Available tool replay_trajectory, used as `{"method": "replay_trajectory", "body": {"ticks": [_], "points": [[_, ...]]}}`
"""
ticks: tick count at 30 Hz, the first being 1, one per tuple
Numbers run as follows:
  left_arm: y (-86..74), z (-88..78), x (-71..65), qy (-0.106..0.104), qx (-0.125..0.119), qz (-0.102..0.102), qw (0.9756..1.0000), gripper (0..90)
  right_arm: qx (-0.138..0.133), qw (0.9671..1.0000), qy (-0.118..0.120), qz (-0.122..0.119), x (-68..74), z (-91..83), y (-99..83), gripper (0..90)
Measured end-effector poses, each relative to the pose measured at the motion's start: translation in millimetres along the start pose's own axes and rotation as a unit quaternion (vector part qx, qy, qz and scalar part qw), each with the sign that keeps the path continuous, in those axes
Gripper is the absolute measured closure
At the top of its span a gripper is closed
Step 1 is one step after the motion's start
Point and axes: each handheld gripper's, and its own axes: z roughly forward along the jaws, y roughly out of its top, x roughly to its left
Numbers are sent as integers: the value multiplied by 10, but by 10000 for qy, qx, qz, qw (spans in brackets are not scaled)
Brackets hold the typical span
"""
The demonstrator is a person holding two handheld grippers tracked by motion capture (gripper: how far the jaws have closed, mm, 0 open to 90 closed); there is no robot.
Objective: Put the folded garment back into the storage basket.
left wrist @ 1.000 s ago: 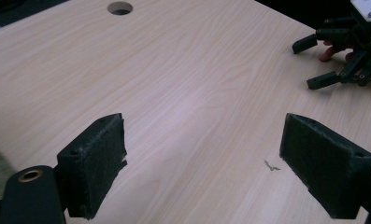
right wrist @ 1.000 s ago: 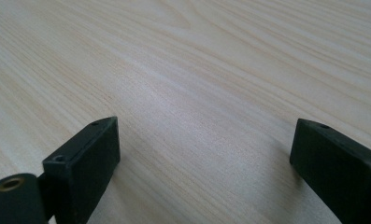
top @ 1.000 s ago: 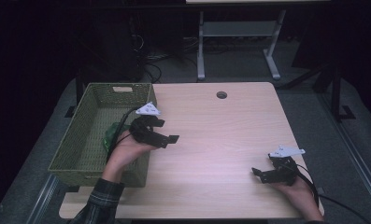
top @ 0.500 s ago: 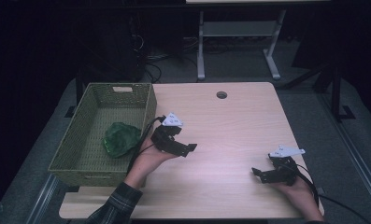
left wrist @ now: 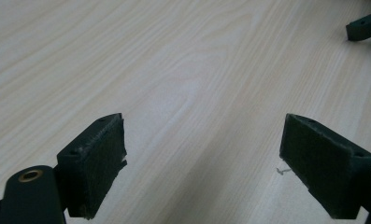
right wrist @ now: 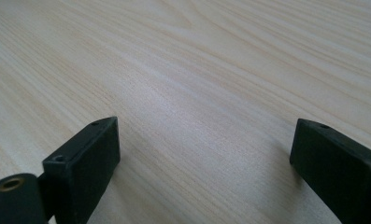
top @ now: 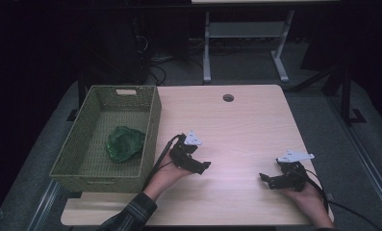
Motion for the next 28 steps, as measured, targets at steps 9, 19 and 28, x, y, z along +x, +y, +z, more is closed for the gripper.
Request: {"method": "replay_trajectory", "body": {"ticks": [9, 19, 28], "points": [[-194, 158, 39, 191, -34, -73, 9998, 136, 4, 10000, 6, -4, 1, -1, -1, 81], [-350, 242, 46, 374, -149, 6, 9992, 127, 6, 10000, 10, -4, 3, -2, -2, 81], [-350, 243, 45, 360, -151, 17, 9992, 127, 6, 10000, 6, 0, 5, -4, -3, 81]]}}
